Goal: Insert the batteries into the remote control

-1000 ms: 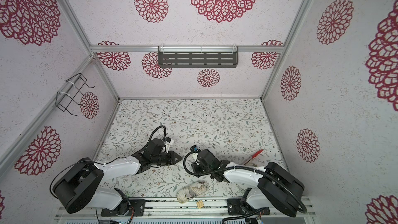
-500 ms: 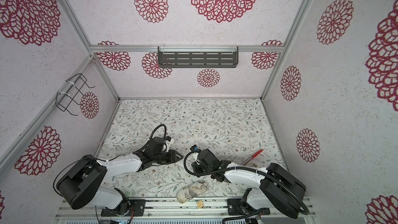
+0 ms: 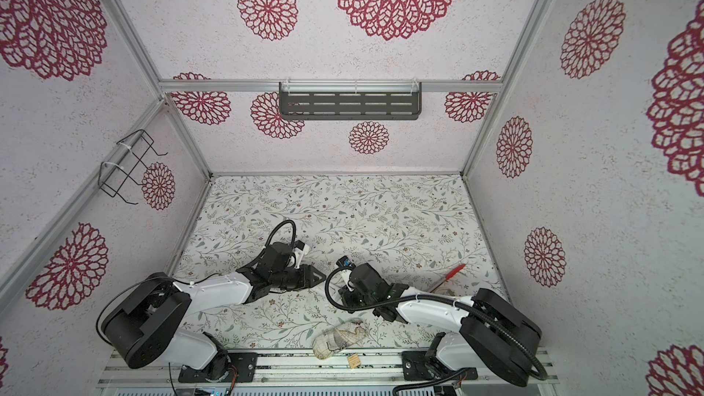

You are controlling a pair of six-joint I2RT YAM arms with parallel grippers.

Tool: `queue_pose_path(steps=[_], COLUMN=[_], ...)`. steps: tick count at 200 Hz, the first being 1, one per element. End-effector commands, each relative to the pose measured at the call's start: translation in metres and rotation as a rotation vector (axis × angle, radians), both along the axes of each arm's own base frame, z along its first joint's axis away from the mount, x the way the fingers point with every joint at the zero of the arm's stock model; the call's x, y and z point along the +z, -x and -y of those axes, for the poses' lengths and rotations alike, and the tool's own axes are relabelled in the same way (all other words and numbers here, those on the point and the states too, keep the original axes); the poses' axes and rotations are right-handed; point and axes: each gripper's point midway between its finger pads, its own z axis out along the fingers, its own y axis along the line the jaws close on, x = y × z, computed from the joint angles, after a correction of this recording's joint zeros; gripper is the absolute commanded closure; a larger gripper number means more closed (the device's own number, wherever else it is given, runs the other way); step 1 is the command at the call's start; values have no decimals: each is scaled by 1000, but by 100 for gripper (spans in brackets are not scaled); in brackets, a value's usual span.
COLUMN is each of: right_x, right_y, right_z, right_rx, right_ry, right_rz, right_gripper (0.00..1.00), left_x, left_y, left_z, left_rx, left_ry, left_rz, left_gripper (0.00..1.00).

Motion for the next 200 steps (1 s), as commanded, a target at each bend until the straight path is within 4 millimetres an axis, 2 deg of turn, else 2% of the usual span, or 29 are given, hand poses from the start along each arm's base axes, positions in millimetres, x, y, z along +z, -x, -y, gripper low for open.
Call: queue_pose_path(steps=[1,42,84,145,200], right_x=[10,11,11,11,11], right_y=[-4,-3,-3,-2,-1], right_z=[0,-1,0,0,1], right_rx=[-3,1,-1,0,1], right_ry=[-17,-21,-24,-28,-28], right_rz=[39,41,42,41,40], right_gripper=[87,87,87,87,87], left_x=[2,4,4,8,3], left_y=[5,9,8,1,-3], left_z=[5,10,6,-3,-1], left_rx=[-14,-18,5,22,17], left_ry=[18,25,12,-31,-32], left_rz=[0,-3,6,34,32], left_gripper=[59,58,57,41,35])
